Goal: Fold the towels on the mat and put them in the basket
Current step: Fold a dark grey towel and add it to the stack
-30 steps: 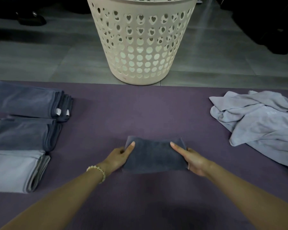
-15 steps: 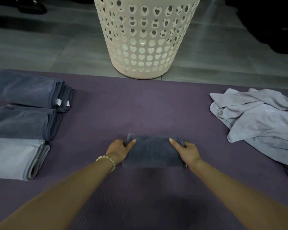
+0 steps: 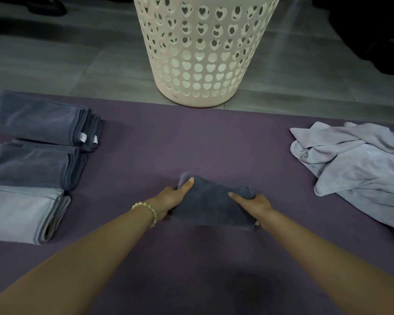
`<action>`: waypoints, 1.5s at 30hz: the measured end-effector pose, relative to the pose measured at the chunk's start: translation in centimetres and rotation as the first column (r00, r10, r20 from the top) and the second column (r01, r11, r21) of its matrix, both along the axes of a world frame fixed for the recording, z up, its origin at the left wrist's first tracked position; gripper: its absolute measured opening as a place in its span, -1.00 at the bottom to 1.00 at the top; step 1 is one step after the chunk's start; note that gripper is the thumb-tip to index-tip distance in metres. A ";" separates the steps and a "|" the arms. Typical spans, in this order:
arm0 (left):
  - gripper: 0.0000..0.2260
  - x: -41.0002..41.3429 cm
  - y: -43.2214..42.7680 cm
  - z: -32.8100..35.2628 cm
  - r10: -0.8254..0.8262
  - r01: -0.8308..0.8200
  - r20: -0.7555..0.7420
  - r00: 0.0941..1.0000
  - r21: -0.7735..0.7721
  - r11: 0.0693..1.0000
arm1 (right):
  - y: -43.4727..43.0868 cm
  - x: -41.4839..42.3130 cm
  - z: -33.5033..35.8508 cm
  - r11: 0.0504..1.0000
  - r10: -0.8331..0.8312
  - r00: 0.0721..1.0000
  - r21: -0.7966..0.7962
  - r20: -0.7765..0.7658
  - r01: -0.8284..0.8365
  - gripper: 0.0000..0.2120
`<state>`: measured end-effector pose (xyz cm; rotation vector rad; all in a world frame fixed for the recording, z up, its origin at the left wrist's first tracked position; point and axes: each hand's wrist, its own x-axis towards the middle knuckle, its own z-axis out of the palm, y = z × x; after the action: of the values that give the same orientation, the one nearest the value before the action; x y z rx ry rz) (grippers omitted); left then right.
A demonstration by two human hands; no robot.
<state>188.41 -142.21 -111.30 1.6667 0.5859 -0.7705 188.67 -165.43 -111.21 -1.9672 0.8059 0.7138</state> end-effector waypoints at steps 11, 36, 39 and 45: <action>-0.38 0.2 1.8 -1.3 -0.090 0.053 0.077 0.993 0.389 0.919 | 3.0 -1.3 -0.3 0.999 -0.039 0.998 -0.019 0.050 0.040 -0.49; -0.44 -1.7 36.8 10.5 0.473 -0.511 0.302 0.828 0.059 0.858 | 35.8 5.1 6.6 0.723 0.286 0.833 0.464 0.474 -0.512 -0.48; -0.53 -1.2 39.5 9.7 0.580 -0.688 0.502 0.641 0.042 0.725 | 40.4 5.9 6.0 0.697 0.242 0.830 0.505 0.503 -0.509 -0.46; -0.67 -1.1 40.4 4.2 0.691 -0.791 0.461 0.557 0.040 0.611 | 42.6 5.0 1.0 0.795 0.218 0.889 0.455 0.403 -0.401 -0.62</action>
<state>187.34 -101.78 -107.11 1.5097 1.0250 0.3028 193.65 -122.79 -110.21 -1.6491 0.0447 0.6779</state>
